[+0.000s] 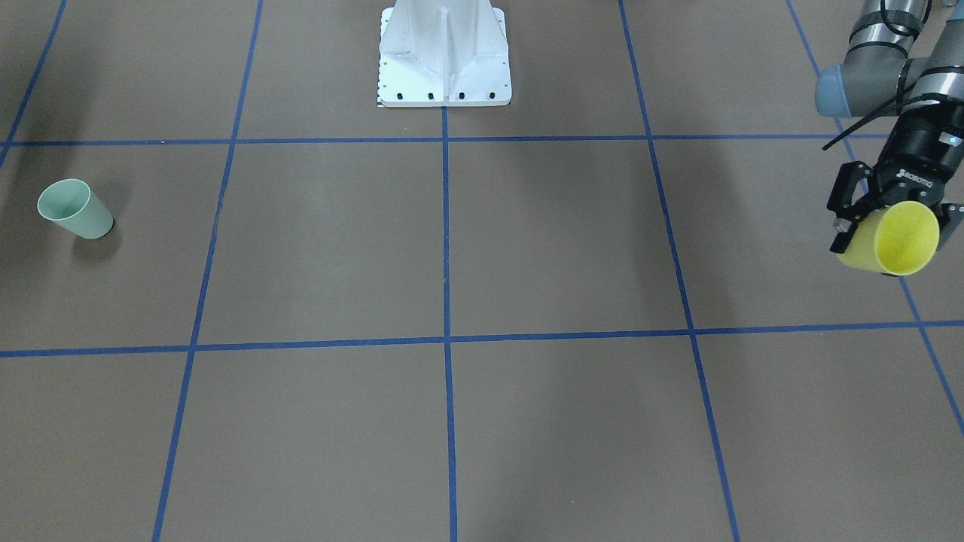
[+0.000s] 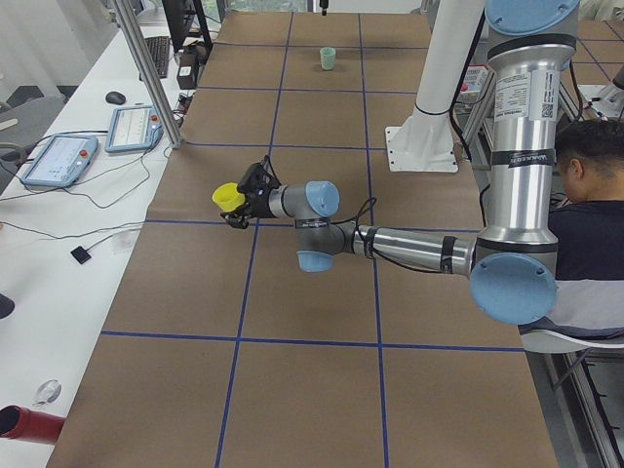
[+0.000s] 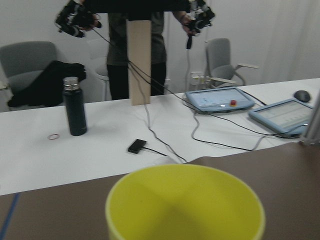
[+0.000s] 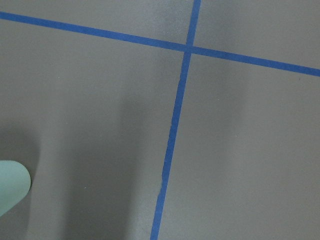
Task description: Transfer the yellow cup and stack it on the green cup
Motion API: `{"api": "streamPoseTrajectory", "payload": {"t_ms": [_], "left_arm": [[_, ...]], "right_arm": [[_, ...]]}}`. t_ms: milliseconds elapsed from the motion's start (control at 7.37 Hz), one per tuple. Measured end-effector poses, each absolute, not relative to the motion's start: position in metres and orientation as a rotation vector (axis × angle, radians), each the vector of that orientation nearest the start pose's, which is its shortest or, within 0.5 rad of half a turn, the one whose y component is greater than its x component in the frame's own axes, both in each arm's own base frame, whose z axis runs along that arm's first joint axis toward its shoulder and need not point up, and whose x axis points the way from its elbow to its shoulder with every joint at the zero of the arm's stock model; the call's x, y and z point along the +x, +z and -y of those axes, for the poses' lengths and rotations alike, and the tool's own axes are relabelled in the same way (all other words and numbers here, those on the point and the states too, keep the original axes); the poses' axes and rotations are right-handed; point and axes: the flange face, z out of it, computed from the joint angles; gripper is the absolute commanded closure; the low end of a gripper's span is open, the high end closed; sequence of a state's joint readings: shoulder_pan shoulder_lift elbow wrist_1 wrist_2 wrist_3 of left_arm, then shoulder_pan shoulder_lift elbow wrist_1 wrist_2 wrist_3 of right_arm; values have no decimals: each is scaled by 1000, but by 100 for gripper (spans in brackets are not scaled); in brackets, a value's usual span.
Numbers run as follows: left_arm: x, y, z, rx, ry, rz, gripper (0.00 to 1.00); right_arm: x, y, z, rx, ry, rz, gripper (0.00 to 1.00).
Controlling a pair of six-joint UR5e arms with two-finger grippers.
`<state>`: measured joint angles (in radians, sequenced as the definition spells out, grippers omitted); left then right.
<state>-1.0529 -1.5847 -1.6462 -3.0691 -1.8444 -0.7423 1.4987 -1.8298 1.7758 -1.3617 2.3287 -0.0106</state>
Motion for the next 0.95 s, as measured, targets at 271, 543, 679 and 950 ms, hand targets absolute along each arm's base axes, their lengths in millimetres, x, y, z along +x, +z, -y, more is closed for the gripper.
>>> {"api": "streamPoseTrajectory", "payload": {"t_ms": [271, 543, 679, 950], "left_arm": [[171, 422, 464, 1168, 390, -1223, 100], [185, 387, 464, 1208, 575, -1287, 100], [197, 365, 465, 1221, 650, -1330, 100], [231, 332, 457, 1219, 763, -1414, 100]], "right_arm": [[36, 648, 398, 131, -140, 763, 0], [36, 636, 409, 160, -149, 765, 0], [36, 621, 424, 192, -157, 778, 0], [37, 610, 430, 237, -172, 815, 0]]}}
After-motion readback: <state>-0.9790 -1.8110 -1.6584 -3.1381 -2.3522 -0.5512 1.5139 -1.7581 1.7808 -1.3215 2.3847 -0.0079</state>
